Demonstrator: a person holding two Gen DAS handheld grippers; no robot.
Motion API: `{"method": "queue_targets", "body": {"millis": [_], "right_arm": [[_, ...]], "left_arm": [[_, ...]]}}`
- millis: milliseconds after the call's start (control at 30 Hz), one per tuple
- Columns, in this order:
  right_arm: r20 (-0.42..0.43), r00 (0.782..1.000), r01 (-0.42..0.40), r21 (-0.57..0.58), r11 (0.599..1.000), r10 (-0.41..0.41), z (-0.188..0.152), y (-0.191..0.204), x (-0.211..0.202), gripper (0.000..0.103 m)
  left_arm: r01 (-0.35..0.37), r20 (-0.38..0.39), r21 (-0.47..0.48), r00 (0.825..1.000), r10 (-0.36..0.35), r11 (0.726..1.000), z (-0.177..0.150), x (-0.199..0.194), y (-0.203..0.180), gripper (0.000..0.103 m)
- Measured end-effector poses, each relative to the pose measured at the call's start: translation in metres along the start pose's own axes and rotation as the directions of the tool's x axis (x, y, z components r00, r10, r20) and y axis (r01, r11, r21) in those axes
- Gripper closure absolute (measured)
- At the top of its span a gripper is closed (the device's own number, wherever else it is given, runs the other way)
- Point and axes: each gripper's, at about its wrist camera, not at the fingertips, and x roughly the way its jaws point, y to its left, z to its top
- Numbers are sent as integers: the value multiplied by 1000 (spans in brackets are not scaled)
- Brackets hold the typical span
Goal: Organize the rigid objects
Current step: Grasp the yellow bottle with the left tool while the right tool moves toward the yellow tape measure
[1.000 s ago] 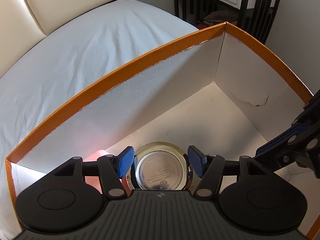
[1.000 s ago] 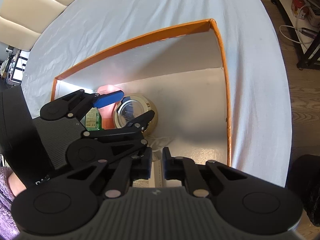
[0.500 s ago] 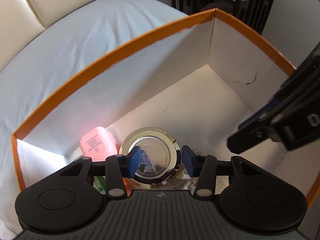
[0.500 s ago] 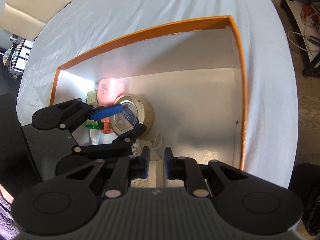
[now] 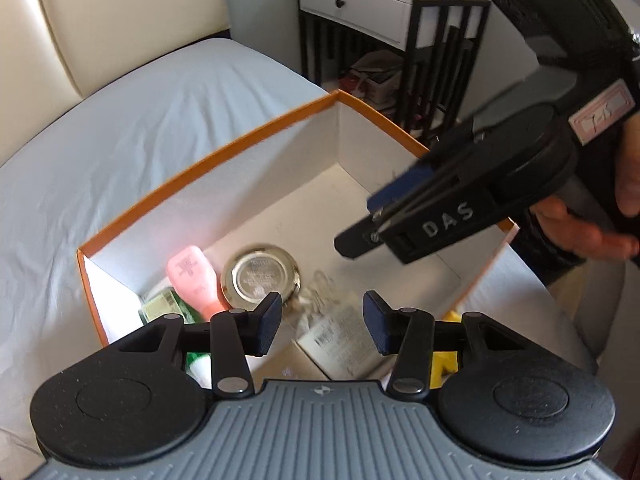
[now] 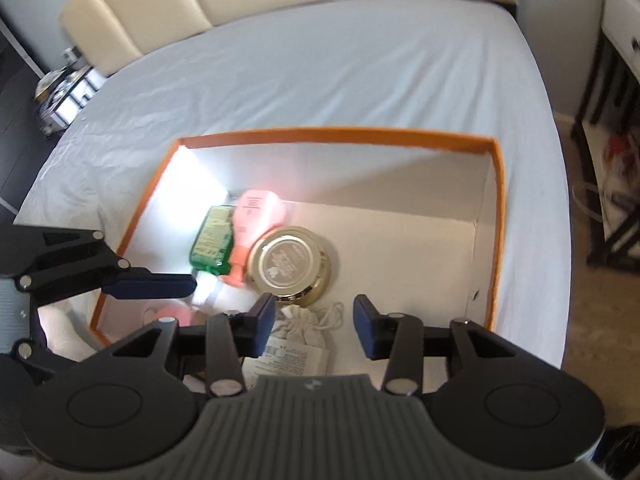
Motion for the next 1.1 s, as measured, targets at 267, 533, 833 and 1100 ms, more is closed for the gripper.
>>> {"method": "queue_targets", "body": {"millis": [267, 533, 833, 1100], "right_arm": [[25, 997, -73, -116, 991, 77, -34, 18, -36, 71], [19, 999, -44, -215, 976, 50, -77, 24, -56, 84], [-100, 987, 95, -271, 958, -126, -121, 0, -33, 100], [-265, 962, 51, -48, 998, -62, -119, -43, -7, 94]], "left_arm": [[41, -40, 70, 998, -38, 997, -24, -19, -24, 47], [78, -30, 222, 997, -73, 972, -23, -12, -77, 47], [29, -148, 365, 989, 27, 930, -25, 50, -115, 53], [62, -111, 423, 994, -16, 904, -7, 70, -126, 64]]}}
